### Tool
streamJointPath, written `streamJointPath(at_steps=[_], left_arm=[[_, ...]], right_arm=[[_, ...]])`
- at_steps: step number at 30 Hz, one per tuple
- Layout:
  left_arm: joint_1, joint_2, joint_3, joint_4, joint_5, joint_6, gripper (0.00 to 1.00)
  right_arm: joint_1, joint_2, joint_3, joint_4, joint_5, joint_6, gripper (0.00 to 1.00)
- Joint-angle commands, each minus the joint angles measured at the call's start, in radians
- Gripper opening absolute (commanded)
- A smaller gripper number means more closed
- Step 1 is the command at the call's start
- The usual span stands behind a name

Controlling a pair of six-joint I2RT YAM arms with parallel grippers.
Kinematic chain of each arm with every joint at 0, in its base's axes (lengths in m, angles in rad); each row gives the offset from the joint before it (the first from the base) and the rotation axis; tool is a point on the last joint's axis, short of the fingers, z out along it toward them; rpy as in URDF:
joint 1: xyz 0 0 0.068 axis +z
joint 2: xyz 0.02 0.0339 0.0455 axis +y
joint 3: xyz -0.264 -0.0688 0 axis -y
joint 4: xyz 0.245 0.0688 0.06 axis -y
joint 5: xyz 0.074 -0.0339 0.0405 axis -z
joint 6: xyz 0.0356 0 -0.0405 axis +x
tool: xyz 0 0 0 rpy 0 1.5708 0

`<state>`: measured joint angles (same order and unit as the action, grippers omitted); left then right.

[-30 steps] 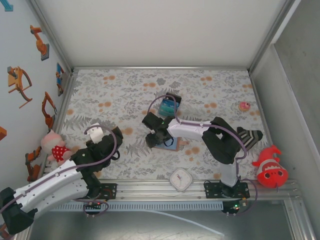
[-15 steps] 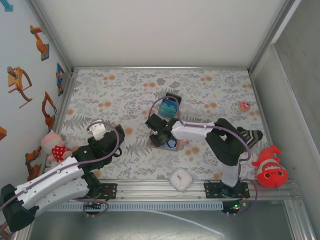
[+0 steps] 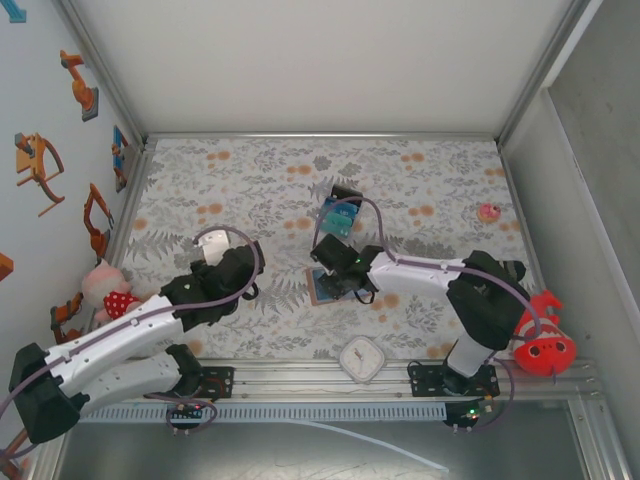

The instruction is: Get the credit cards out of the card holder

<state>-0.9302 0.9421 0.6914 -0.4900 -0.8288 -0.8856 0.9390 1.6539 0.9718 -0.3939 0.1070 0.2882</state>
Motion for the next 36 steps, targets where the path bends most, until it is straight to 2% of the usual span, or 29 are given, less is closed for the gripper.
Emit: streamJointPath(at_steps=[1, 11, 18, 26, 36], left_arm=[[-0.007, 0.028, 0.037, 0.028, 0.019, 0.051, 0.97], [-0.023, 0.194, 0.102, 0.062, 0.149, 0.128, 0.97], [-0.109, 0.430, 0.202, 0.065, 0.178, 0.158, 0.98], [-0.176, 0.651, 0.264, 0.098, 0.218, 0.106, 0.99], [-0.192, 0.759, 0.260, 0.126, 0.250, 0.062, 0.99]], right_arm=[[-0.020, -0.048, -0.037, 0.012, 0.056, 0.014, 0.31], [-0.079, -0.116, -0.103, 0.019, 0.051, 0.077, 0.32], [-0.116, -0.169, -0.145, 0.032, 0.054, 0.127, 0.32], [-0.176, -0.228, -0.199, 0.036, 0.061, 0.160, 0.32], [-0.283, -0.336, -0.247, 0.039, 0.000, 0.198, 0.32]])
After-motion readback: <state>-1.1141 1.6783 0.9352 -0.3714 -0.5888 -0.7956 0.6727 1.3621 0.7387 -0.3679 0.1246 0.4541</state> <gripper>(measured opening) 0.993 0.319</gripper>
